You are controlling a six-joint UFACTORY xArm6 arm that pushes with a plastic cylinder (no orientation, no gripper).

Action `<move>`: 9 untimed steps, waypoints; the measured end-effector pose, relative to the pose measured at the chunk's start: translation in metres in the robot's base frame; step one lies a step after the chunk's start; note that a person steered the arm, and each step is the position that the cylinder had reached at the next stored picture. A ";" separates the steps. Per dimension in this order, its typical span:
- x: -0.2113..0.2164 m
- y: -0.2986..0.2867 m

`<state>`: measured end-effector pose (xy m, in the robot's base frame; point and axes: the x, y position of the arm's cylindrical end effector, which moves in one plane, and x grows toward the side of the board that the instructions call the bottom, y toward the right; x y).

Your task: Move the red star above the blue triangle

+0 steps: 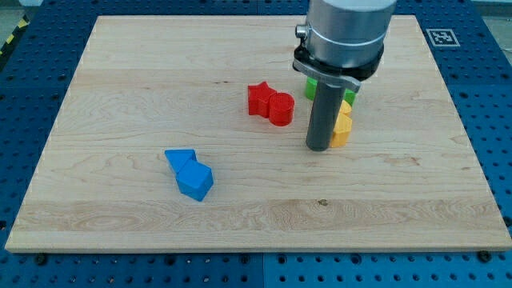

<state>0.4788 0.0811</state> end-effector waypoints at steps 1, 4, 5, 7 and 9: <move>-0.007 0.002; -0.071 -0.013; -0.090 -0.035; -0.093 -0.118; -0.081 -0.143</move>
<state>0.3973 -0.0622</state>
